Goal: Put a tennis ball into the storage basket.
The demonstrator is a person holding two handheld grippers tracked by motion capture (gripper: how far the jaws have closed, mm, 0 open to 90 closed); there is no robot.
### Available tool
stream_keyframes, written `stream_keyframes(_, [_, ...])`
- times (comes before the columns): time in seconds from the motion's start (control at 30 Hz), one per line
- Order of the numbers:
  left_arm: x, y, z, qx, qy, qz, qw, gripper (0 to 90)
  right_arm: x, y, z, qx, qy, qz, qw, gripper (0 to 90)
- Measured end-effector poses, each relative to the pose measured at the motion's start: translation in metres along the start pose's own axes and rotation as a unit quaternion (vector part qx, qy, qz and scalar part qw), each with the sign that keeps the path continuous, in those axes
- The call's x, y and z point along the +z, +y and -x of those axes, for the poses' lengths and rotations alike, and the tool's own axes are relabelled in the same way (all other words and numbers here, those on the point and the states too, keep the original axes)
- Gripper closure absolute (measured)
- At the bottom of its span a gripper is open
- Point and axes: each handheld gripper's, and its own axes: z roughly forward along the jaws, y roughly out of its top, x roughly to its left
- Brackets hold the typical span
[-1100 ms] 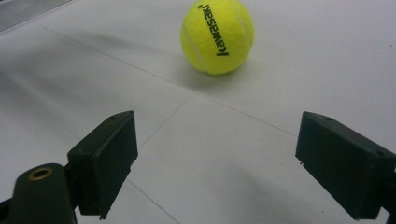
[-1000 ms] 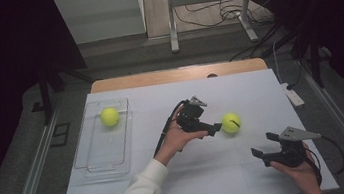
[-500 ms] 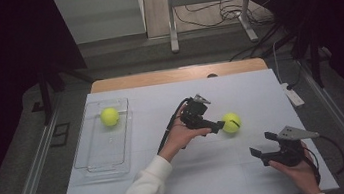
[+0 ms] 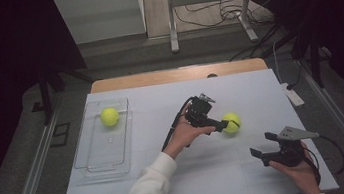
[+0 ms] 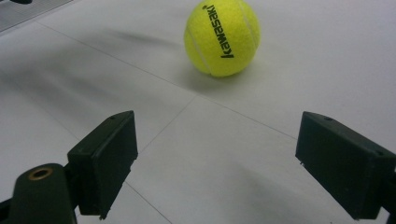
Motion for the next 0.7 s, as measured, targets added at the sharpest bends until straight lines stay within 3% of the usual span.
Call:
stream_keyframes(0.47, [0.015, 0.006, -0.003, -0.004, -0.002, -0.015, 0.9999, 10.4, -0.001, -0.001, 0.000, 0.002, -0.001, 0.000, 1.0000, 13.4])
stream_keyframes(0.7, [0.019, 0.010, -0.001, -0.002, -0.010, -0.011, 0.9999, 10.2, -0.002, -0.001, 0.001, 0.003, -0.002, 0.001, 1.0000, 13.4])
